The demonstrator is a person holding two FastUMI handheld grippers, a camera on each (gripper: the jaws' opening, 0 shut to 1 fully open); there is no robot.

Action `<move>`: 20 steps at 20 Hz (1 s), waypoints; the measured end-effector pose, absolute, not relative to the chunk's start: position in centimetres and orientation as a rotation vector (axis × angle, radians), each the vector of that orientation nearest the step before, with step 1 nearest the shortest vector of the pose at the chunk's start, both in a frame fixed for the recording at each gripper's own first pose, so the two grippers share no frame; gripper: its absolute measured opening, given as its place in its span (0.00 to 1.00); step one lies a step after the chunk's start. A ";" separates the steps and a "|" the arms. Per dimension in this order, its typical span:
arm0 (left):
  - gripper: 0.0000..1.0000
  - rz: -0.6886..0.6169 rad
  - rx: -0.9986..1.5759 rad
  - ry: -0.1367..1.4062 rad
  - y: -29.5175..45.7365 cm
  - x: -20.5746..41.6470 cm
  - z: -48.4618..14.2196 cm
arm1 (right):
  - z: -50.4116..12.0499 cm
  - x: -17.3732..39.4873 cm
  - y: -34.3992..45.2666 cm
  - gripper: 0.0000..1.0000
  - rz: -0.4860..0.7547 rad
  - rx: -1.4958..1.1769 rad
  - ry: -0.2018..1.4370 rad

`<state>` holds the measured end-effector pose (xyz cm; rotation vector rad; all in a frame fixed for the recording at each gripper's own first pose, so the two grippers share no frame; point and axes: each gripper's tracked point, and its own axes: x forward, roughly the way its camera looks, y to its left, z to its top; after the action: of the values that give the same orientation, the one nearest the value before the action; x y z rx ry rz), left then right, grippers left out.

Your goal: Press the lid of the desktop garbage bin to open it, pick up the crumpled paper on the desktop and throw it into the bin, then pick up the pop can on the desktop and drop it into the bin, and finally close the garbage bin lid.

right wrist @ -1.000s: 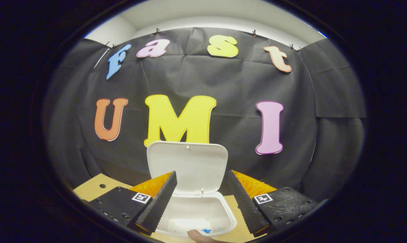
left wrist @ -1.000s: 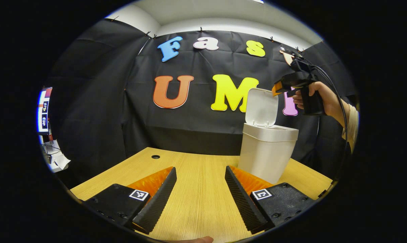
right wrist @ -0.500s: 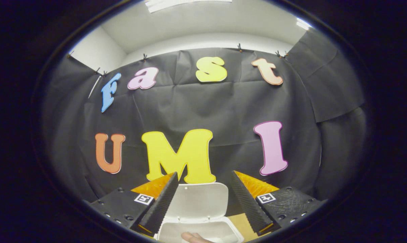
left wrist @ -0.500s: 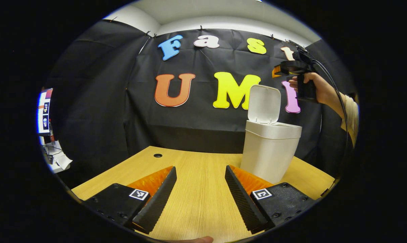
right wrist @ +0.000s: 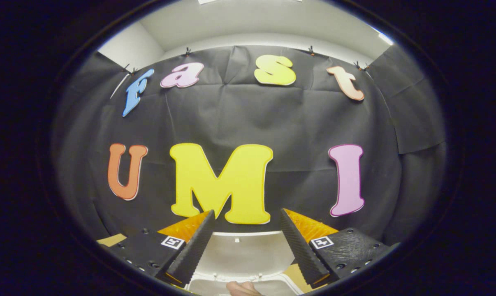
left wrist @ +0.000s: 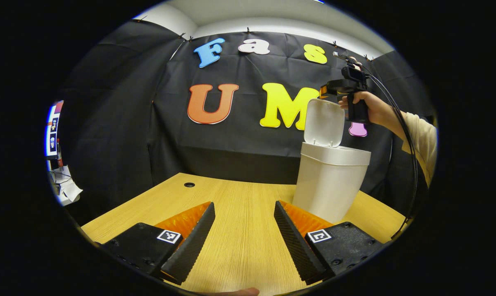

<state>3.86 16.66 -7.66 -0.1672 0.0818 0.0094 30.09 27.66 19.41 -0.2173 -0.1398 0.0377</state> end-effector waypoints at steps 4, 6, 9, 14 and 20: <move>0.96 -0.011 -0.163 0.051 16.1 3.5 -6.7 | 18.8 28.5 27.4 0.96 0.077 -0.130 -0.071; 0.96 -0.022 -0.144 0.027 15.7 3.2 -5.9 | 18.4 27.6 27.1 0.95 0.089 -0.159 -0.048; 0.95 -0.054 -0.150 -0.009 14.7 2.3 -4.6 | 17.8 25.9 26.8 0.95 0.092 -0.180 -0.009; 0.95 -0.113 -0.165 -0.053 12.4 1.4 -2.9 | 12.3 22.8 25.4 0.94 0.072 -0.258 0.174; 0.95 -0.101 -0.151 -0.067 12.2 0.8 -2.5 | 7.2 20.9 24.2 0.95 0.114 -0.345 0.310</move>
<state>0.84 12.23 -2.52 -0.1507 -0.0666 -0.1008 20.94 24.24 7.25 -0.3447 0.3101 0.1139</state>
